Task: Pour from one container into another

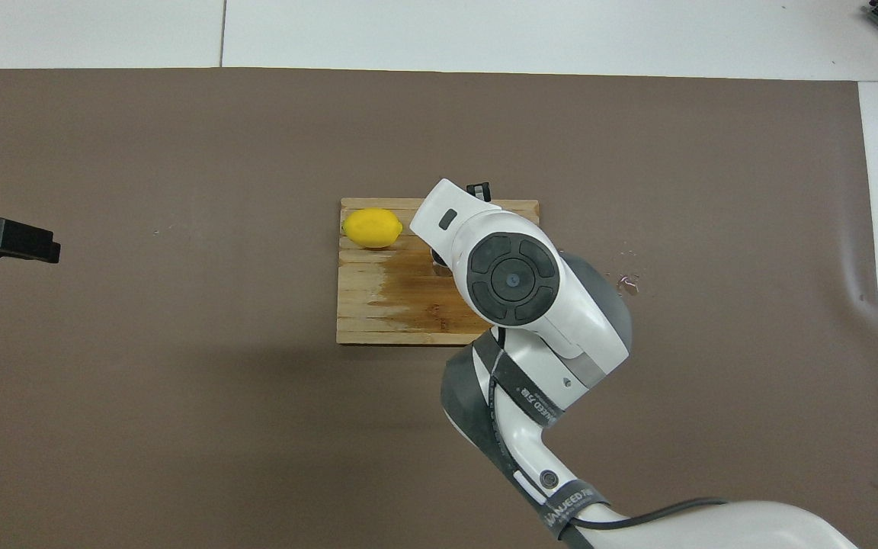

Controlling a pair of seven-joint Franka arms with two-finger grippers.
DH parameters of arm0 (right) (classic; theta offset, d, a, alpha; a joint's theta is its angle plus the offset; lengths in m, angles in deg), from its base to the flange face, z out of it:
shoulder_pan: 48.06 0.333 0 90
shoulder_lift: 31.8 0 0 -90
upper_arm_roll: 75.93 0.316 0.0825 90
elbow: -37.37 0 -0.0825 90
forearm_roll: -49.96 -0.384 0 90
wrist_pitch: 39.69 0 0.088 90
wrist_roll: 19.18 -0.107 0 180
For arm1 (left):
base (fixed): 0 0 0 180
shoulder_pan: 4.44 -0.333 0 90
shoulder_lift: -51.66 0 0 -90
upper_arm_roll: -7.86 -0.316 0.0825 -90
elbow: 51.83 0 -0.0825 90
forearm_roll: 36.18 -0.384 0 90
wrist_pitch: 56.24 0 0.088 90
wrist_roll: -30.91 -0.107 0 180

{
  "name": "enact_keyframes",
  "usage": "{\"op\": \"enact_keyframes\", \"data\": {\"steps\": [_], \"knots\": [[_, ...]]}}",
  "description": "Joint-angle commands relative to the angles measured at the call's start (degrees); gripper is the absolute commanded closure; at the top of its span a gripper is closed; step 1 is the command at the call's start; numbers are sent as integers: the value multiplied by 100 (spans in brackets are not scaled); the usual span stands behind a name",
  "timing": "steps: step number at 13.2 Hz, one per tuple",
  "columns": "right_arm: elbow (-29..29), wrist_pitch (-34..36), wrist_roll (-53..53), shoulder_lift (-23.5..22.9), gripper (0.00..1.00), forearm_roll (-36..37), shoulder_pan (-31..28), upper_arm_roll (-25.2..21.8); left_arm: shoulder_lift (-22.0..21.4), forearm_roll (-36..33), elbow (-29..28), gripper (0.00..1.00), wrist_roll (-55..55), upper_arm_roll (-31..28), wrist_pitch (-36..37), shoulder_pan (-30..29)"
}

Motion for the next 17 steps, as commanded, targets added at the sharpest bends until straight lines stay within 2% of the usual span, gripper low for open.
{"op": "enact_keyframes", "data": {"steps": [1,17], "knots": [[19,-10,-136,-15,93,295,25,-6,-73,-113,-17,0,-50,44,54,-47],[-61,-36,-101,29,94,506,51,3,-82,-113,-26,0,-50,44,54,-47]]}}
